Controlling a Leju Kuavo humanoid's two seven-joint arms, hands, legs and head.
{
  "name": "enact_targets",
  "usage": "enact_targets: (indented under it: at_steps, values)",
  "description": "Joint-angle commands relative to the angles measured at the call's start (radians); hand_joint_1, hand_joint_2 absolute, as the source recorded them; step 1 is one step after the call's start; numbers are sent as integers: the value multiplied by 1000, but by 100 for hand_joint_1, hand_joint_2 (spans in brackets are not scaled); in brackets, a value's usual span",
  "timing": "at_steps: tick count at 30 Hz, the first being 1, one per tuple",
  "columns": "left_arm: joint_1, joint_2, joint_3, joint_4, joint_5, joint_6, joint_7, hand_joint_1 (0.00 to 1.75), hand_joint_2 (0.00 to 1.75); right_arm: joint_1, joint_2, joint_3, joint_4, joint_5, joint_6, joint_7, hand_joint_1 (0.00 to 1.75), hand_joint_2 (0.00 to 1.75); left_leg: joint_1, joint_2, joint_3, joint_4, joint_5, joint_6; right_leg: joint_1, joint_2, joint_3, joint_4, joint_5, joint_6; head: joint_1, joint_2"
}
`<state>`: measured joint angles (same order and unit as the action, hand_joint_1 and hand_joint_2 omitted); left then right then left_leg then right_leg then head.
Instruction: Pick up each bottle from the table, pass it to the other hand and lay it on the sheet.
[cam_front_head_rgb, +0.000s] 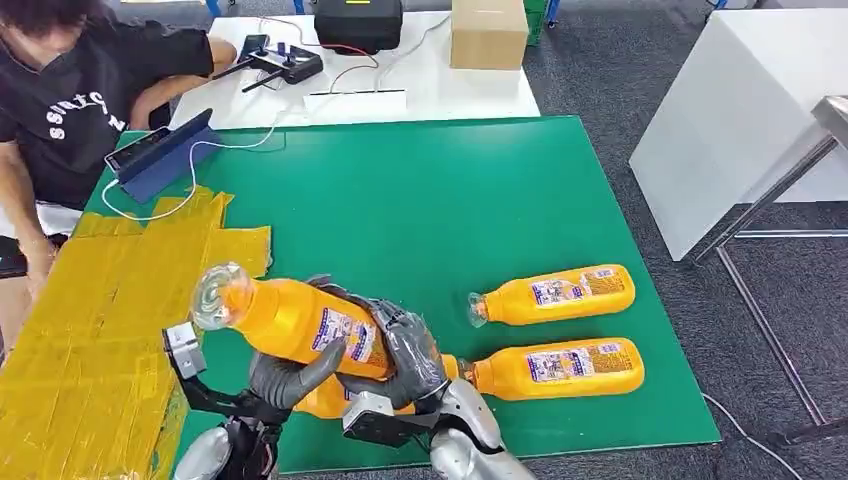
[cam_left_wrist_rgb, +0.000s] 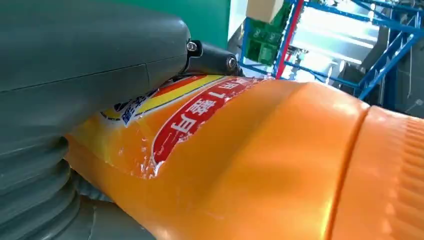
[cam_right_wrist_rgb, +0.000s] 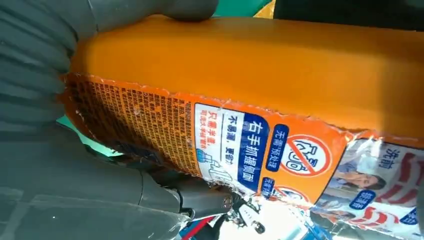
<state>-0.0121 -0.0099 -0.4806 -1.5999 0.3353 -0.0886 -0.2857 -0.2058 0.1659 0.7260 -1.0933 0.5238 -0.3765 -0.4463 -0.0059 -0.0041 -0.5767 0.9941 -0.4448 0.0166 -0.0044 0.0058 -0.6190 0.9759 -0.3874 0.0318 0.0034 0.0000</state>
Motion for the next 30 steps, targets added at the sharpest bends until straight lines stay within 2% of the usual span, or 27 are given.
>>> enact_targets:
  at_steps: [1,3,4,5,9,12,13,14,15,21,22,24,26,28,29,30]
  values:
    - [-97,-52,-64,49,-50,74,-26,175,175,14,-27,58,96,-16,19,1,175,175,1,-5,3,-1,0,-1,1,-5,5,-1,-2,0,0,0]
    - [-103,-56,-60,38,-81,129,-41,175,175,34,-37,43,55,-32,15,2,175,175,1,-5,3,-1,-1,-1,1,-6,6,-1,-2,0,0,0]
    - [-104,-55,-53,31,-94,153,-50,175,175,45,-42,36,30,-40,11,-1,126,175,1,-5,2,0,0,-1,1,-5,4,-1,-2,0,0,0]
    - [-107,-53,-47,22,-109,175,-59,175,175,59,-46,24,0,-50,-2,-8,0,175,2,-7,5,0,-2,-1,2,-7,8,-2,-3,0,0,0]
    - [-135,-2,5,-40,-278,337,-102,175,175,150,-105,-27,-233,-96,2,-15,0,175,2,-7,3,1,-2,-1,2,-8,6,0,-3,-1,0,0]
    - [-175,35,76,-53,-524,499,-92,175,175,212,-139,-76,-389,-108,15,-17,0,175,1,-5,1,1,-1,-1,1,-5,3,0,-2,0,0,0]
    - [-178,37,90,-54,-522,486,-87,175,175,219,-143,-82,-406,-107,24,-12,0,175,0,-4,-1,0,0,-1,0,-4,1,0,-1,0,0,0]
    - [-178,37,90,-54,-522,486,-87,175,175,219,-143,-82,-406,-107,24,-12,0,175,2,-5,5,2,-4,-2,2,-6,8,1,-5,-1,1,0]
    - [-178,37,90,-54,-522,486,-87,175,175,219,-143,-82,-406,-107,24,-12,0,175,1,-4,1,0,-1,-1,1,-4,3,0,-2,0,0,0]
    - [-170,24,83,-49,-528,486,-91,175,175,213,-131,-82,-381,-105,26,-14,0,175,2,-2,6,0,-3,-2,2,-3,8,-1,-3,0,0,0]
    - [-171,25,80,-49,-528,488,-91,175,175,215,-130,-85,-384,-107,21,-25,0,175,1,-2,2,0,-1,-1,1,-2,4,-1,-1,0,0,0]
    - [-201,62,117,-24,-794,628,-16,175,175,245,-147,-116,-462,-118,15,-46,0,175,1,-1,3,0,-2,-1,1,-1,5,-1,-2,0,0,0]
    - [-233,95,183,15,-1088,685,85,175,175,274,-168,-144,-545,-116,28,-47,0,175,1,-2,3,0,-2,-2,1,-3,5,0,-2,-1,0,0]
    - [-287,117,230,61,-1253,644,164,175,175,274,-188,-156,-609,-85,56,-12,0,175,0,-2,1,0,0,-1,0,-2,2,1,-1,-1,0,0]
    - [-312,141,249,102,-1377,615,216,175,175,272,-198,-157,-621,-58,71,9,0,175,2,-3,7,1,-4,-3,2,-4,9,1,-4,-1,0,0]
    - [-321,152,251,124,-1436,599,238,175,175,273,-201,-157,-624,-48,75,15,0,175,1,-2,2,0,-1,-2,1,-2,3,1,-1,-1,0,0]
